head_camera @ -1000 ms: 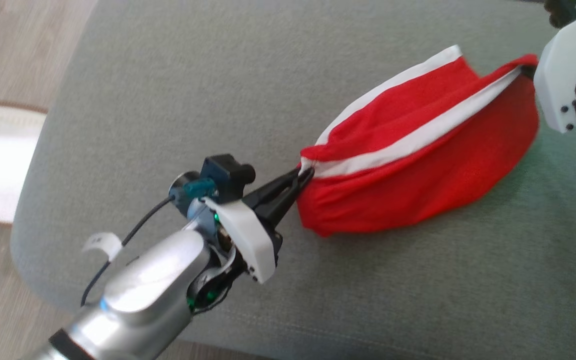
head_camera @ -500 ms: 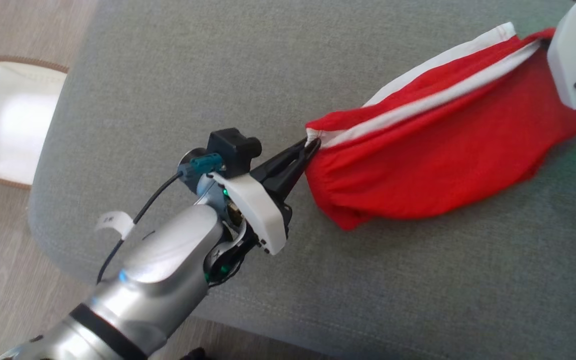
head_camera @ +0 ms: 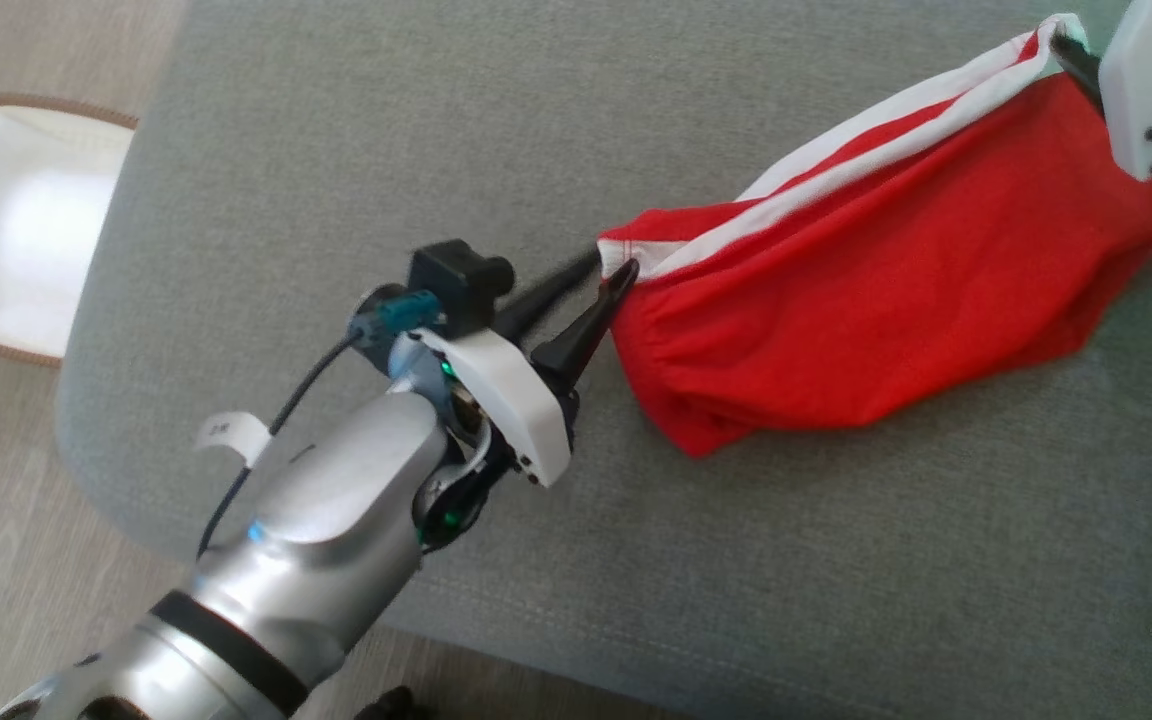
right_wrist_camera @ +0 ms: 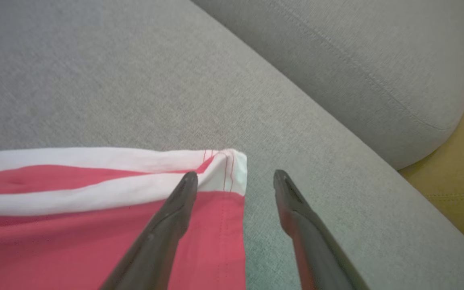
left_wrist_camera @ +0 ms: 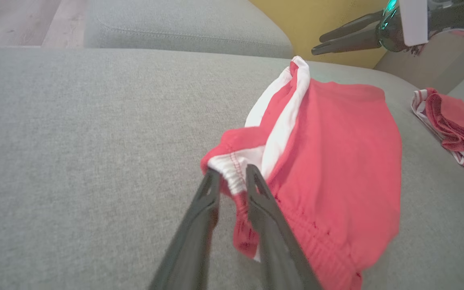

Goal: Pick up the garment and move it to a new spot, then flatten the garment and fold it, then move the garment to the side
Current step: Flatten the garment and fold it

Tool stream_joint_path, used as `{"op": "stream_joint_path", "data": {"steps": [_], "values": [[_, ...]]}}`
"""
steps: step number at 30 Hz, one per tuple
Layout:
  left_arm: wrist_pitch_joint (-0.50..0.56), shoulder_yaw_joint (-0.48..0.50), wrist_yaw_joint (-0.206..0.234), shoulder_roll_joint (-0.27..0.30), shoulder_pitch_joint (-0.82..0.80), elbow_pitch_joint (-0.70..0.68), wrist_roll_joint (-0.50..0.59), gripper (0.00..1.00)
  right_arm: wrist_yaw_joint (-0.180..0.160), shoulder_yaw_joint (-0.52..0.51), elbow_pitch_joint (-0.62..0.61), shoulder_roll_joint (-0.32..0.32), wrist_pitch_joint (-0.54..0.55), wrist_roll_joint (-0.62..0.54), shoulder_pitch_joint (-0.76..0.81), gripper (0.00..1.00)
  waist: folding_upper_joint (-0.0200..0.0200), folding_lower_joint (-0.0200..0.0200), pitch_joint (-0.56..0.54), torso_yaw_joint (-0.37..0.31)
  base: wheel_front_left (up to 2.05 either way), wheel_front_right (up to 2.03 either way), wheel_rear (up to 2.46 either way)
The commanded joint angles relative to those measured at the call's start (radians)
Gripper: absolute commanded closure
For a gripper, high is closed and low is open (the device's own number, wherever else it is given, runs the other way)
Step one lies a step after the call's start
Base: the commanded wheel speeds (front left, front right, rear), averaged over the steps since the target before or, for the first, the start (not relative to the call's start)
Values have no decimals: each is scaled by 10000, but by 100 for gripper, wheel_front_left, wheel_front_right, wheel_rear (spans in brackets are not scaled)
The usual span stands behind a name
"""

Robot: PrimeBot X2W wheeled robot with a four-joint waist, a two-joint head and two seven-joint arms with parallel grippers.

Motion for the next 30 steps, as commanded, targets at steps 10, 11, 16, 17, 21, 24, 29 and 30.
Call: {"op": "stream_joint_path", "data": {"steps": [10,11,16,17,21,24,29,30], "values": [[-329,1667,671,552,165,-250,318,0,-9,-411,248,727,-3035,-39,59,0,0,-1,-651,-987,0,0,0],[-329,1667,671,552,165,-250,318,0,-9,-411,248,727,-3035,-39,59,0,0,-1,-651,-987,0,0,0],[-334,3179,1031,782,893,-1409,888,0,-9,-1527,535,1290,-4901,537,682,0,0,-1,-1226,-1628,0,0,0],[-334,3515,1051,803,1059,-1721,1039,0,-9,-1658,526,1442,-5243,565,824,0,0,-1,-1341,-1756,0,0,0],[-335,5063,1182,713,1965,-3063,1873,0,-9,-2301,457,1826,-7077,351,1510,0,0,-1,-1874,-2297,0,0,0],[-335,5986,1222,475,2540,-3657,2148,0,-9,-2998,422,2157,-7766,363,2112,0,0,-1,-2202,-2609,0,0,0],[-336,7251,1214,-132,3434,-4324,2681,0,-9,-4356,-228,2398,-8013,-333,3452,0,0,-1,-2641,-2952,0,0,0],[-336,7479,1199,-246,3614,-4406,2767,0,-9,-4819,-559,2484,-8016,-544,3784,0,0,-1,-2704,-3030,0,0,0]]}}
